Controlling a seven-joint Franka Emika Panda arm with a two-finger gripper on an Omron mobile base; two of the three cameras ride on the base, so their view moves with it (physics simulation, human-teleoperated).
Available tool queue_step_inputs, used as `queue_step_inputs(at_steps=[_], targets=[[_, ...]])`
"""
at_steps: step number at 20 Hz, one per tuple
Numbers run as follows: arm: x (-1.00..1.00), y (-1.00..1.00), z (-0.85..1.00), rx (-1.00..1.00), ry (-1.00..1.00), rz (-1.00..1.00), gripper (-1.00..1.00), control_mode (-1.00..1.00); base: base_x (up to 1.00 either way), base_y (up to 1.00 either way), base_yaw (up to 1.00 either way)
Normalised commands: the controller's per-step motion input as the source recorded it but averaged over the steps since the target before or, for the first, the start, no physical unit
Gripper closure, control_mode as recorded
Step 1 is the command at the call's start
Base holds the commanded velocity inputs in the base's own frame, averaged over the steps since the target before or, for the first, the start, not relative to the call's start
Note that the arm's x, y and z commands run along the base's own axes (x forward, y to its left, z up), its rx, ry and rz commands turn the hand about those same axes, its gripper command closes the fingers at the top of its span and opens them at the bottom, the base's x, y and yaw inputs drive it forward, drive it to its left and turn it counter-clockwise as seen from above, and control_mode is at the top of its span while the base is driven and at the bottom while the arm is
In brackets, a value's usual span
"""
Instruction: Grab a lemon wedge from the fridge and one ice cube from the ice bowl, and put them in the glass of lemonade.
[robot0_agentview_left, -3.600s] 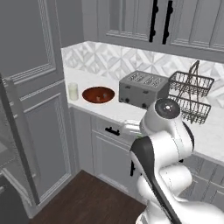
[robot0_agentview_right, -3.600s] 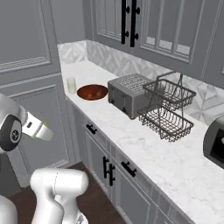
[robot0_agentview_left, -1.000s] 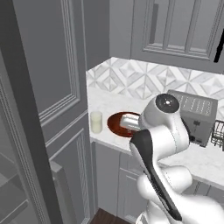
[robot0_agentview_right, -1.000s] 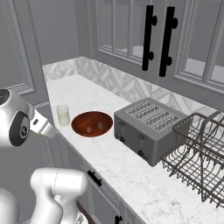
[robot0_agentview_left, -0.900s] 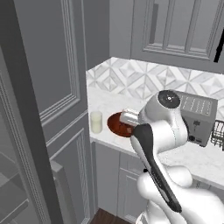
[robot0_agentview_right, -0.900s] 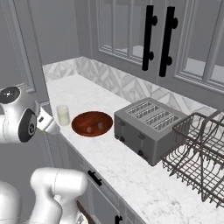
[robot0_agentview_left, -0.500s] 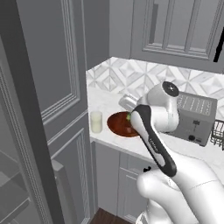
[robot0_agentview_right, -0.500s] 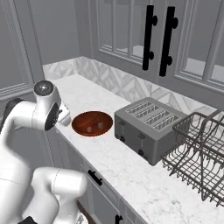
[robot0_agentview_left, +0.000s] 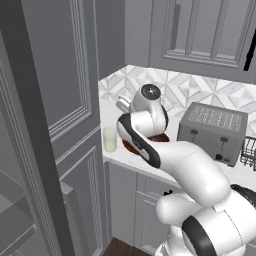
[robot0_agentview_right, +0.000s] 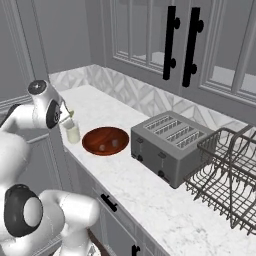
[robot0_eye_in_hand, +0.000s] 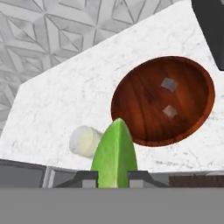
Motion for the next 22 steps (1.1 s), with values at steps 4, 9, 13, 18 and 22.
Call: queue_step_inputs(at_steps=[4,9,13,18,22], targets=[[0.07,0.00,0.00,0.11,0.00,0.00,1.00,-1.00,0.00,0.00,0.00],[0.00,-0.01,0.00,0.50,0.06,0.00,1.00,-1.00,0.00,0.00,0.00],[0.01,0.00,-0.01,0.59,0.09,0.00,1.00,-1.00,0.00,0.00,0.00],[0.30,0.02,-0.27,0.52,0.16,-0.03,1.00,-1.00,0.00,0.00,0.00],[0.24,0.04,-0.16,0.23,0.27,-0.04,1.00,-1.00,0.00,0.00,0.00]])
